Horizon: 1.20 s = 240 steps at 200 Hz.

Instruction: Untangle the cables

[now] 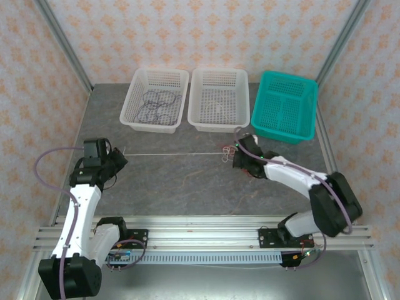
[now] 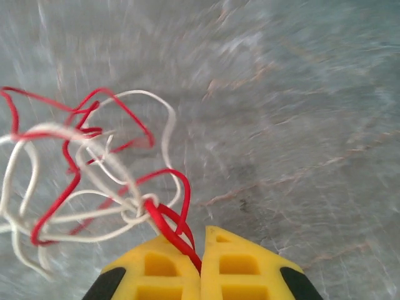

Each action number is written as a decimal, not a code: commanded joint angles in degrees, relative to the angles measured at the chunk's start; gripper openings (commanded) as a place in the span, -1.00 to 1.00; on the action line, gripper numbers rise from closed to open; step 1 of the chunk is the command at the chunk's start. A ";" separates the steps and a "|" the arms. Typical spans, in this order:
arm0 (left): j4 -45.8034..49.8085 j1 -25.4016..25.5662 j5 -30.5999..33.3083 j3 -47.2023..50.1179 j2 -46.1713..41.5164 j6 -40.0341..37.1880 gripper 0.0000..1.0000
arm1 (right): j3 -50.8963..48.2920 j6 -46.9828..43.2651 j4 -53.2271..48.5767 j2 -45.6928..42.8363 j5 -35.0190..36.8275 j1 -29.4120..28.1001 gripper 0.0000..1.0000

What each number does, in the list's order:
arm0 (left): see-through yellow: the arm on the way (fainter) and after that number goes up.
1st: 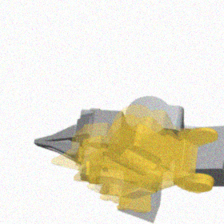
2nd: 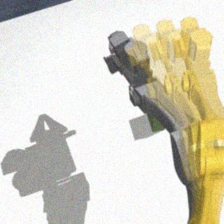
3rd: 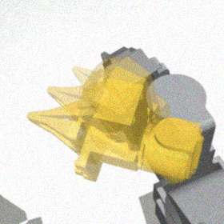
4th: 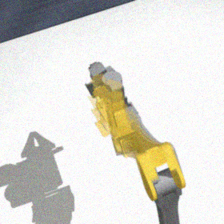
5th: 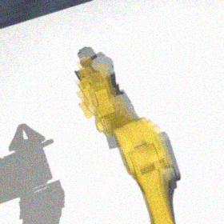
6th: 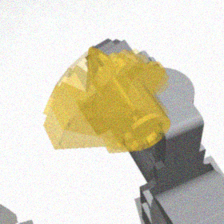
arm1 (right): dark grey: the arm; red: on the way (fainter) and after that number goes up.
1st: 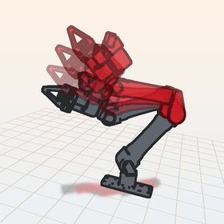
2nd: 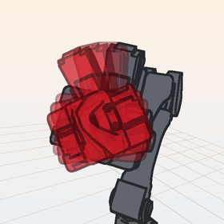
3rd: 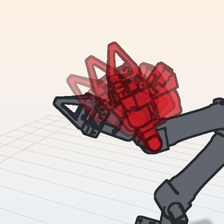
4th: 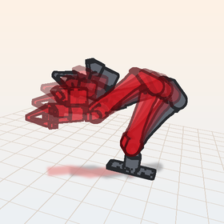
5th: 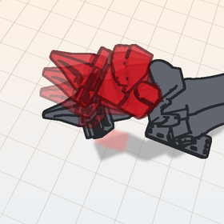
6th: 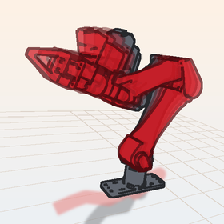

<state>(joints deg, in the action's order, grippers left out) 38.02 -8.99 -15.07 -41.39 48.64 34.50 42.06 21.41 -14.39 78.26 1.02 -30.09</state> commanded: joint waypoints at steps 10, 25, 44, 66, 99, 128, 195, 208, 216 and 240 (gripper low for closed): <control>2.41 -2.72 11.28 1.93 -0.30 3.33 -1.00 | -7.63 19.12 -5.78 -9.87 7.97 12.05 -1.00; 1.45 -2.95 11.31 3.40 -0.24 3.77 -1.00 | -10.43 21.30 -4.78 -15.13 5.72 16.79 -1.00; -2.97 -2.94 5.60 6.14 -0.09 1.54 -1.00 | -11.05 14.46 -1.26 -17.86 0.03 17.78 -1.00; -14.08 -1.51 -7.56 11.84 0.29 0.96 -1.00 | -10.95 8.00 5.17 -16.37 -16.01 17.16 -1.00; -20.35 12.30 -5.72 15.28 0.49 1.99 -0.92 | -8.69 3.08 7.81 -13.41 -23.59 13.65 -1.00; -31.32 24.35 -7.62 17.13 0.73 0.49 -0.64 | -6.02 2.12 7.54 -14.01 -26.21 12.88 -1.00; -43.33 38.37 -17.72 13.44 10.17 -7.93 -0.40 | 0.70 8.75 7.45 -19.38 -28.47 12.25 -1.00; -45.08 40.51 -18.74 11.78 12.34 -8.58 -0.23 | 1.67 9.34 7.87 -20.19 -29.00 11.99 -1.00; -45.60 41.99 -18.55 10.47 13.31 -9.36 -0.10 | 2.24 9.42 7.92 -20.49 -29.52 11.74 -1.00; -45.20 44.88 -15.56 5.71 16.56 -13.84 0.23 | 3.88 8.92 7.70 -20.69 -31.93 11.29 -1.00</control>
<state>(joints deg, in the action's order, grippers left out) -2.85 33.89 -30.98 -30.06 63.37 26.15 43.16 29.41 -8.03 58.59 -27.86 -18.11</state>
